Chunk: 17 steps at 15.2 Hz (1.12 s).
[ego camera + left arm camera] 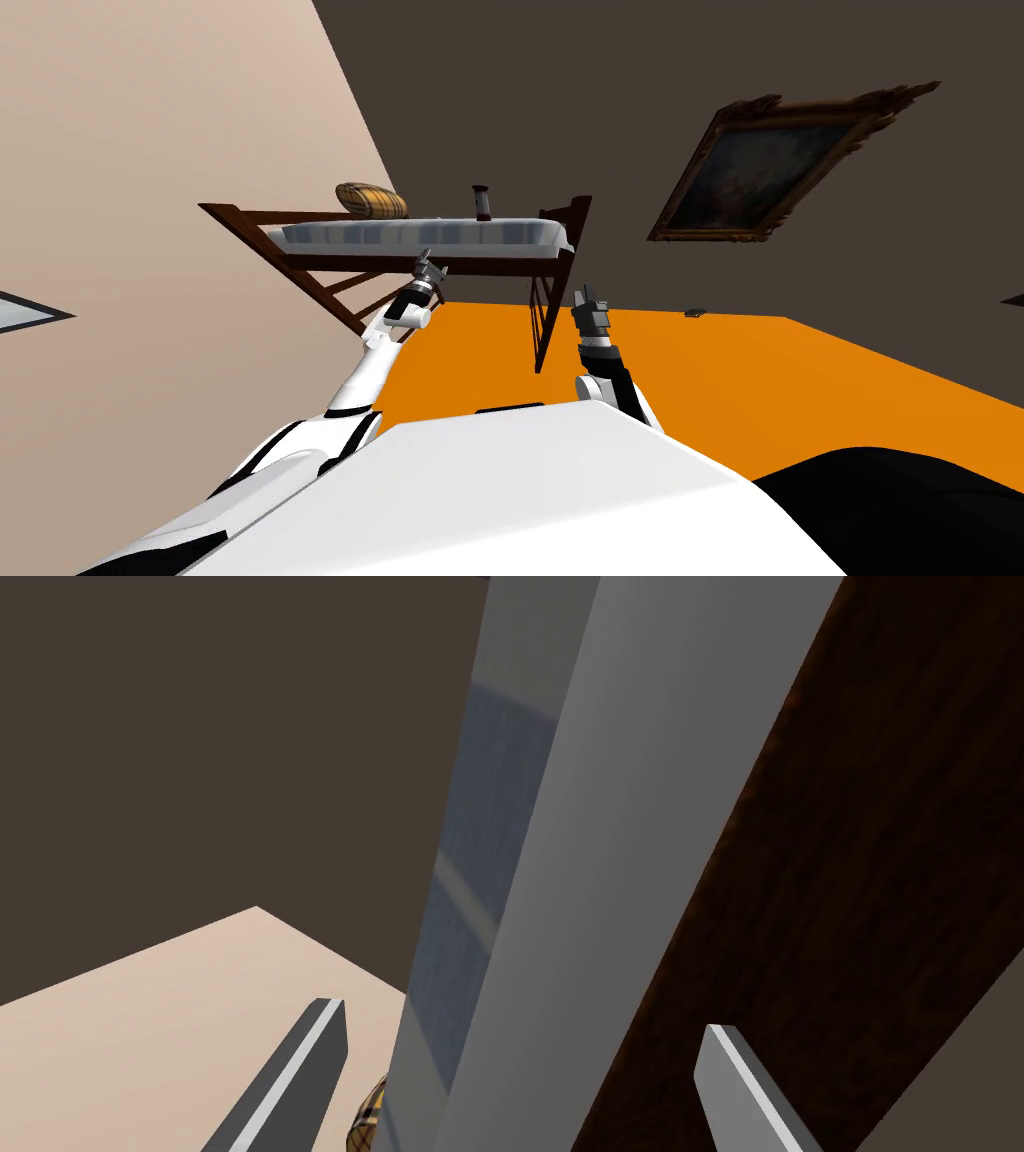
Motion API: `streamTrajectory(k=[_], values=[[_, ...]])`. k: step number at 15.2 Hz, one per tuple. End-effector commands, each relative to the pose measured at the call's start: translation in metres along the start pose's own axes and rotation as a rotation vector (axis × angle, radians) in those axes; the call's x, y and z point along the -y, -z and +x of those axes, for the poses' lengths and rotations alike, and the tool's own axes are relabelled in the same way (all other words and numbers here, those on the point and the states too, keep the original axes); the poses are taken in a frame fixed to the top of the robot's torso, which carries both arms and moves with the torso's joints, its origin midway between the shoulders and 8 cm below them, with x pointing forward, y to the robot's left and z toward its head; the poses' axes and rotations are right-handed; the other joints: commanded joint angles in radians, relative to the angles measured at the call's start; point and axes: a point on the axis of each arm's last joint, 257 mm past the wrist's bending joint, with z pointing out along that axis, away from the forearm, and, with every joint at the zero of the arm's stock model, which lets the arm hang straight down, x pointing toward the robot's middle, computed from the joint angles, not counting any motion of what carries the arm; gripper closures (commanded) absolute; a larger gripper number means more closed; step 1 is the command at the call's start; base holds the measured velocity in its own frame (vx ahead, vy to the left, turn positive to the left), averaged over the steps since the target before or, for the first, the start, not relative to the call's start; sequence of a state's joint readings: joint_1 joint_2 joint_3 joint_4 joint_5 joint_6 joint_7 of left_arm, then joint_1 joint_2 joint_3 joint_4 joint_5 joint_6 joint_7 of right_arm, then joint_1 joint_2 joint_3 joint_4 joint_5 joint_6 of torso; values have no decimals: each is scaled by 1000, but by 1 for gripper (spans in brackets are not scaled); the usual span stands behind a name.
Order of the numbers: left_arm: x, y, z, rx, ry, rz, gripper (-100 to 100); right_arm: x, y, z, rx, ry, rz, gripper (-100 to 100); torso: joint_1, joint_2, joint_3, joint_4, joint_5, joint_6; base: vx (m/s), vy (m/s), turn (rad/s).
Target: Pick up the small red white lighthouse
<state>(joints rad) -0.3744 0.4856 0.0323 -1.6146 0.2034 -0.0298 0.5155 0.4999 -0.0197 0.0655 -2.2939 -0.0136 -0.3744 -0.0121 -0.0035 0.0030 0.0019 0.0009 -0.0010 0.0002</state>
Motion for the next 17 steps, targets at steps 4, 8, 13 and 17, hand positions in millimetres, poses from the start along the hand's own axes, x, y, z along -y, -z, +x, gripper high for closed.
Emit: streamTrajectory(k=[4,8,13,17], values=[[20,-29,-8,17,18,2,-100,0,0,0,0,0,0,0,-1,0,0,0,0,0,-48,-50,22],[36,-52,-21,44,40,-3,-100,0,0,0,0,0,0,0,-1,0,0,0,0,0,-46,-46,22],[61,-81,-54,117,93,-26,-100,0,0,0,0,0,0,0,-1,-1,0,0,0,0,-43,-51,19],[86,-99,-63,146,128,-17,-100,0,0,0,0,0,0,0,0,-1,-1,0,0,0,-36,-51,15]])
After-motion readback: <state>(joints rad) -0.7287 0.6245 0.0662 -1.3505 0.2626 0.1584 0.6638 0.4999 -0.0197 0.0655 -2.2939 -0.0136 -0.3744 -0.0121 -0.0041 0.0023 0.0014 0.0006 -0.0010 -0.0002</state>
